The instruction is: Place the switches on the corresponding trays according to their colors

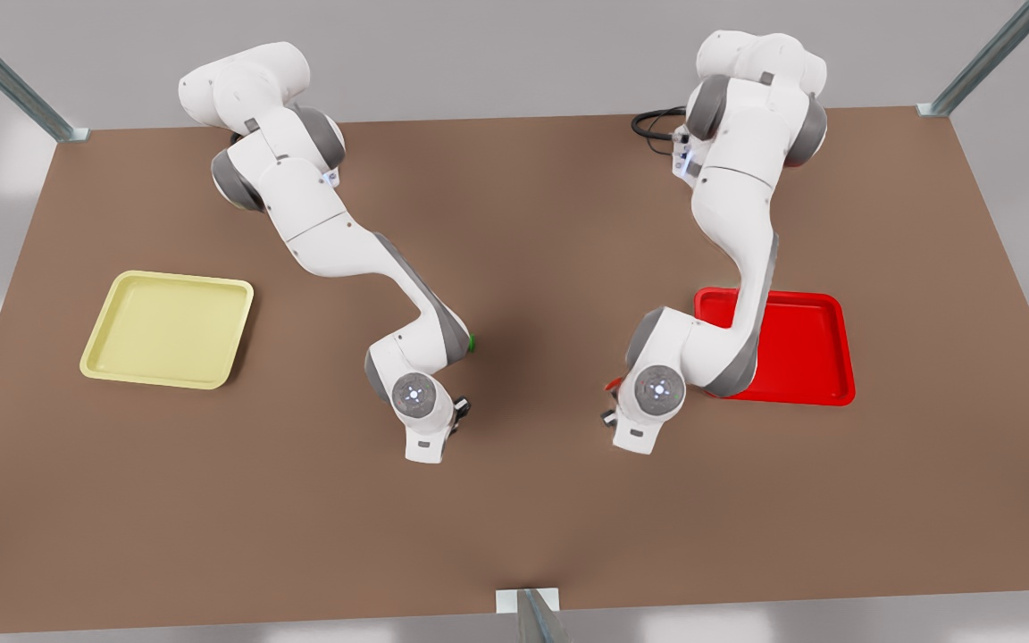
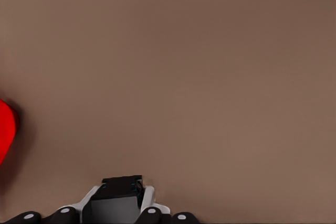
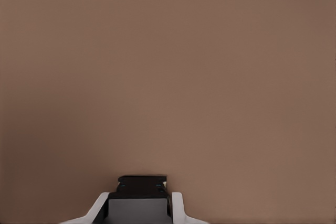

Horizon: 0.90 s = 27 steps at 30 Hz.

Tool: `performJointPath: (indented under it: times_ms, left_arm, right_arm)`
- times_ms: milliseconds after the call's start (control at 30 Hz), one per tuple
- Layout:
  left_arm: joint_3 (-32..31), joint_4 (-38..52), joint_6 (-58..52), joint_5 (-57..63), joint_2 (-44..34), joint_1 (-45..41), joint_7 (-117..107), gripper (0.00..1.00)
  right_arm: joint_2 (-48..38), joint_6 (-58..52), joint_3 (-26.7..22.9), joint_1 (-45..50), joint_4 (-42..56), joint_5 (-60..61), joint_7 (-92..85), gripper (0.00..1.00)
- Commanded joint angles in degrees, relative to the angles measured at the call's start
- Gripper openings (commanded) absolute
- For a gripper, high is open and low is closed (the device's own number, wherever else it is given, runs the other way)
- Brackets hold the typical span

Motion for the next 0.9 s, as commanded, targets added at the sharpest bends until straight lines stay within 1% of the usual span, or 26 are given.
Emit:
performJointPath:
  times_ms: [0, 67, 133, 167, 200, 233, 267, 300, 400, 467, 533, 567, 600, 667, 700, 767, 800, 867]
  left_arm:
    - [0.5, -1.4, 0.1, -2.1, -1.0, 0.4, 2.0, 0.55]
    - [4.9, -5.5, 0.5, -2.2, -3.6, 0.9, 10.7, 0.56]
    - [9.0, -6.3, 0.6, -2.3, -3.9, 1.5, 18.0, 0.56]
    - [9.3, -6.4, 0.6, -2.4, -3.9, 3.3, 21.0, 0.56]
    - [10.2, -10.2, 3.1, -2.4, -5.4, 4.8, 25.1, 0.57]
    - [10.3, -11.7, 3.9, -2.4, -6.0, 5.1, 25.8, 0.57]
    - [10.6, -19.1, 7.5, -2.4, -9.9, 5.0, 26.1, 0.57]
    - [11.2, -28.8, 13.6, -2.3, -15.1, 5.0, 27.3, 0.57]
    - [12.3, -41.9, 17.7, -2.3, -24.2, 5.0, 28.8, 0.57]
    - [13.1, -51.6, 25.0, -2.2, -26.9, 5.0, 28.8, 0.58]
    - [13.6, -56.8, 27.9, -1.8, -27.6, 5.0, 28.9, 0.60]
    - [13.8, -58.0, 28.8, -1.6, -28.1, 5.0, 29.0, 0.89]
    - [13.9, -58.0, 28.3, -1.5, -28.6, 5.0, 29.4, 1.00]
    - [14.0, -58.0, 27.1, -1.2, -30.1, 4.9, 29.4, 1.00]
    - [14.0, -57.9, 25.8, 0.7, -31.1, 4.9, 29.2, 1.00]
    - [13.9, -56.9, 24.8, 0.8, -32.9, 4.8, 28.9, 1.00]
    - [13.9, -54.9, 24.7, 0.8, -32.8, 4.5, 28.7, 1.00]
    - [13.9, -46.2, 21.0, 0.9, -31.2, 4.3, 28.8, 1.00]
  right_arm:
    - [0.0, 0.0, 0.0, 0.0, 0.0, 0.0, 0.0, 0.54]
    - [0.0, -0.1, 0.0, 0.0, 0.0, 0.1, 0.0, 0.54]
    - [-0.2, -0.2, 0.0, -0.2, 0.0, 0.0, -0.1, 0.54]
    - [-0.2, -0.3, 0.0, -0.4, 0.0, 0.0, -0.1, 0.54]
    - [-0.3, -1.4, -0.1, -0.4, 0.0, 0.0, -0.1, 0.54]
    - [-0.4, -1.5, 0.0, -0.5, 0.0, 0.0, -0.2, 0.54]
    - [-1.3, -2.6, 0.1, -0.6, 0.0, 0.0, -0.2, 0.54]
    - [-2.5, -2.7, 0.3, -1.1, -0.2, 0.0, -0.2, 0.54]
    - [-6.0, -3.5, 0.3, -1.8, -3.4, 0.0, -1.3, 0.54]
    - [-9.1, -3.5, 0.3, -3.1, -7.5, 0.0, -2.7, 0.54]
    - [-15.8, -3.2, 0.4, -6.3, -15.5, -0.8, -4.9, 0.54]
    - [-18.3, -3.3, 0.5, -7.3, -18.3, -0.8, -5.7, 0.54]
    - [-20.3, -3.3, 0.5, -8.9, -20.6, -0.8, -7.2, 0.54]
    - [-23.8, -3.5, 0.5, -10.7, -24.5, -0.8, -9.4, 0.54]
    - [-25.8, -3.5, 0.5, -11.2, -27.0, -0.8, -9.6, 0.54]
    - [-31.5, -3.9, 0.5, -13.4, -33.6, -0.8, -11.9, 0.54]
    - [-33.8, -4.0, 0.4, -13.9, -36.2, -0.8, -12.8, 0.54]
    - [-37.5, -4.1, 0.3, -16.4, -41.0, -0.8, -16.7, 0.54]
